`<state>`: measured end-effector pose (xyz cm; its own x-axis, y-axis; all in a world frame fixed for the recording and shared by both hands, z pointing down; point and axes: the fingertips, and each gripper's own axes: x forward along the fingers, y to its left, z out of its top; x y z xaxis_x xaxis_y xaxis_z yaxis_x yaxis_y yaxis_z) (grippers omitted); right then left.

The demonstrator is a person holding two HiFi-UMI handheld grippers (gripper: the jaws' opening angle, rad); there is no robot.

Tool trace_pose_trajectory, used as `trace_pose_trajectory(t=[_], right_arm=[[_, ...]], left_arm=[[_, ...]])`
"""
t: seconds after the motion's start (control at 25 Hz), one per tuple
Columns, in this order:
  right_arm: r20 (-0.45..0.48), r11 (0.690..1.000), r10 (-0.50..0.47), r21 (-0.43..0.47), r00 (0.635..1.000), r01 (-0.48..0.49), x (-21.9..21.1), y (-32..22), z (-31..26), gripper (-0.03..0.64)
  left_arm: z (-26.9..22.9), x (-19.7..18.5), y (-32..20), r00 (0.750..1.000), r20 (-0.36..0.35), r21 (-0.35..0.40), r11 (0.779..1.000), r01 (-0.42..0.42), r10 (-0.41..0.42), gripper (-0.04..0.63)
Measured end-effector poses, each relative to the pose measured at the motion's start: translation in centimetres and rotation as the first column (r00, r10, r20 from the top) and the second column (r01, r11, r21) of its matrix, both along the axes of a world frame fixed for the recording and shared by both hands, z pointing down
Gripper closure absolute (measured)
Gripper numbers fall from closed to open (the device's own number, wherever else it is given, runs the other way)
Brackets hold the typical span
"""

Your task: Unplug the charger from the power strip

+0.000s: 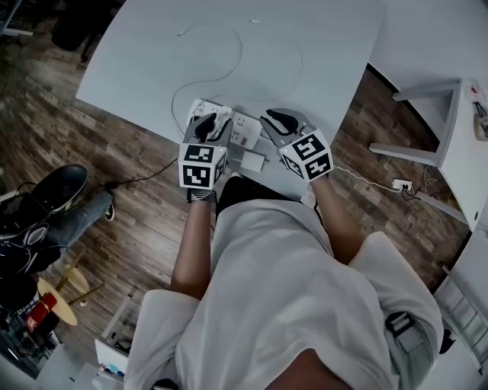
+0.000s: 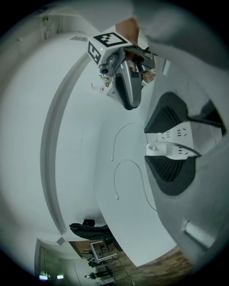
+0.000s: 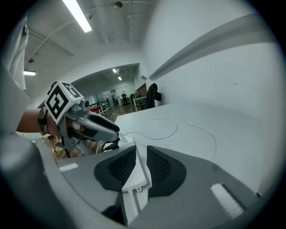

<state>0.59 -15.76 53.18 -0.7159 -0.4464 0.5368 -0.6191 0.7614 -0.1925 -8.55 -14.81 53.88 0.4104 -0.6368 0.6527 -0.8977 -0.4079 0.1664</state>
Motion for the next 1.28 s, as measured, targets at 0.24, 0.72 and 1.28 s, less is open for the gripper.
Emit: trace_pose_trajectory(t=[0.24, 0.72, 1.28], right_arm=[[-0.021, 0.997, -0.02, -0.075, 1.0, 0.019, -0.8, -0.3, 4.0, 0.537], [-0.151, 0.989, -0.098, -0.121, 0.984, 0.08, -1.6, -0.1, 9.2, 0.529], [-0.062, 0.99, -0.035, -0.138, 0.997, 0.026, -1.5, -0.1, 9.8, 0.546]], left_arm=[[2.1, -0.1, -0.6, 1.0, 0.009, -0.043, 0.999, -0.001, 0.001, 0.439], [5.0, -0.2, -1.1, 0.997, 0.072, -0.101, 0.995, -0.021, 0.028, 0.439], [6.7, 0.3, -1.9, 0.995, 0.088, -0.113, 0.993, -0.029, 0.039, 0.454]])
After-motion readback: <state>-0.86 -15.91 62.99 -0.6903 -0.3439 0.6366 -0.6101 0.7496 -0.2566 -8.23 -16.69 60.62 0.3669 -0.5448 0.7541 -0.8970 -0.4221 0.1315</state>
